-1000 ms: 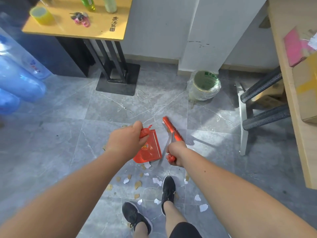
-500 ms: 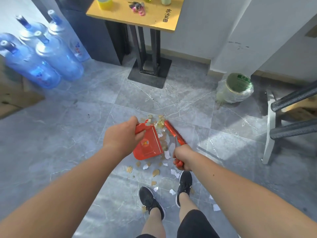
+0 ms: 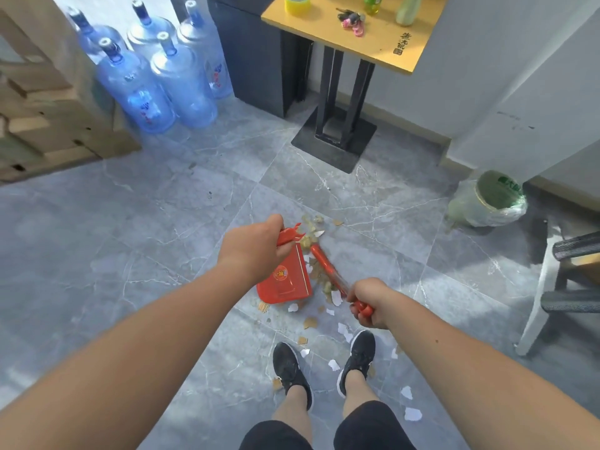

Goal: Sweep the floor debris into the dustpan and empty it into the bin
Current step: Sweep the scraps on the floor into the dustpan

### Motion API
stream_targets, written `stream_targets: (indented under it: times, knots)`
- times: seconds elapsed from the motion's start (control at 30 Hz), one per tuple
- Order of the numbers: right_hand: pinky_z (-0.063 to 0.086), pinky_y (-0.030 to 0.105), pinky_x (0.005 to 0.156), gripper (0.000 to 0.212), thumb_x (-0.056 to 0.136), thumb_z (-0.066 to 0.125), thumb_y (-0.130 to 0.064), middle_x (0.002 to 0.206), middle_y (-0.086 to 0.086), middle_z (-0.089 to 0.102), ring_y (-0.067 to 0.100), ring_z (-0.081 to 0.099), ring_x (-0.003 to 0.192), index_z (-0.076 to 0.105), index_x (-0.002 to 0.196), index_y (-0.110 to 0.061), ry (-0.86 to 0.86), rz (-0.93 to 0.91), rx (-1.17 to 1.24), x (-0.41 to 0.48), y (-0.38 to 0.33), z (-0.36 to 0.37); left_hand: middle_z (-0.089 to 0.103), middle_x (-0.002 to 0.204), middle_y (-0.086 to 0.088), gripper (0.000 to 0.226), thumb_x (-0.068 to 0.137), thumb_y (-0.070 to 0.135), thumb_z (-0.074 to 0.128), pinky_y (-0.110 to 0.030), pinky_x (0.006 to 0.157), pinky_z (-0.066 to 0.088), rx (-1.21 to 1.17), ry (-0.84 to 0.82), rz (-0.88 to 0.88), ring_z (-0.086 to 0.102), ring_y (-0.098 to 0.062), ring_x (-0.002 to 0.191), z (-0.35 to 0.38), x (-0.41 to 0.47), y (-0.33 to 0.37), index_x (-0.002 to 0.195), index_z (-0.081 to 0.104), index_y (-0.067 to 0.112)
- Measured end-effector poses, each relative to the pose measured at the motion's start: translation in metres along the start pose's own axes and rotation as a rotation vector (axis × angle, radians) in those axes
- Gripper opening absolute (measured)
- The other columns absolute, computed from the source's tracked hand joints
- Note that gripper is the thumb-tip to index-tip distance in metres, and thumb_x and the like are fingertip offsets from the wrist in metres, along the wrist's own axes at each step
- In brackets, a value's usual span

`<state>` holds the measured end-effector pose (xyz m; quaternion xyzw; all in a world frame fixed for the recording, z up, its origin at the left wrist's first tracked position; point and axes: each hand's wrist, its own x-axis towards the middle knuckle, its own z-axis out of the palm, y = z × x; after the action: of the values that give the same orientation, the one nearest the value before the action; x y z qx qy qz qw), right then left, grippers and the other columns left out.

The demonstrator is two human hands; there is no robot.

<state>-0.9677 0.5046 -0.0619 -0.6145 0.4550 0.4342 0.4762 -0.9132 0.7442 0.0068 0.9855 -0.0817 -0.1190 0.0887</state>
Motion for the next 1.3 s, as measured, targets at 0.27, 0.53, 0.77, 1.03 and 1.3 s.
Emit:
stream_targets:
  times: [0.27,0.53,0.77,1.03,1.3]
  knots:
    - [0.032,0.014,0.035,0.015,0.090,0.050,0.004,0.049,0.005,0.040,0.012,0.041,0.042,0.051,0.078,-0.006,0.056,-0.077,0.092,-0.025,-0.030,-0.007,0.065,0.078,0.004,0.037,0.095,0.060,0.047,-0.032,0.055,0.044,-0.005,0.012,-0.071,0.056,-0.022,0.062,-0.014,-0.003,-0.016,0.101,0.048,0.024]
    - [0.029,0.014,0.035,0.015,0.089,0.045,0.006,0.062,0.006,0.040,0.015,0.039,0.043,0.052,0.093,-0.006,0.132,-0.207,0.038,0.000,-0.085,-0.023,0.067,0.078,0.004,0.037,0.094,0.060,0.049,-0.033,0.058,0.049,-0.005,0.050,-0.110,0.062,-0.023,0.064,-0.005,0.015,-0.009,0.099,0.049,0.023]
    - [0.029,0.014,0.034,0.016,0.089,0.044,0.008,0.059,0.007,0.039,0.016,0.038,0.041,0.048,0.085,-0.007,0.149,-0.257,-0.120,0.064,-0.158,-0.067,0.063,0.071,0.006,0.040,0.093,0.063,0.050,-0.035,0.058,0.052,-0.034,0.080,-0.224,0.062,-0.022,0.063,0.013,0.047,0.012,0.096,0.049,0.023]
    - [0.031,0.016,0.037,0.011,0.090,0.046,0.005,0.062,0.008,0.041,0.016,0.039,0.041,0.050,0.088,-0.006,0.070,-0.269,-0.344,0.124,-0.211,-0.080,0.067,0.075,0.004,0.043,0.093,0.065,0.048,-0.032,0.058,0.048,-0.018,0.084,-0.405,0.064,-0.025,0.066,0.028,0.077,0.032,0.096,0.048,0.023]
    - [0.032,0.017,0.038,0.013,0.089,0.048,0.006,0.065,0.011,0.042,0.019,0.045,0.045,0.044,0.086,-0.006,-0.093,-0.240,-0.628,0.117,-0.181,-0.070,0.069,0.080,0.003,0.044,0.092,0.067,0.048,-0.033,0.060,0.048,-0.011,0.082,-0.514,0.066,-0.028,0.070,0.025,0.063,0.036,0.095,0.048,0.023]
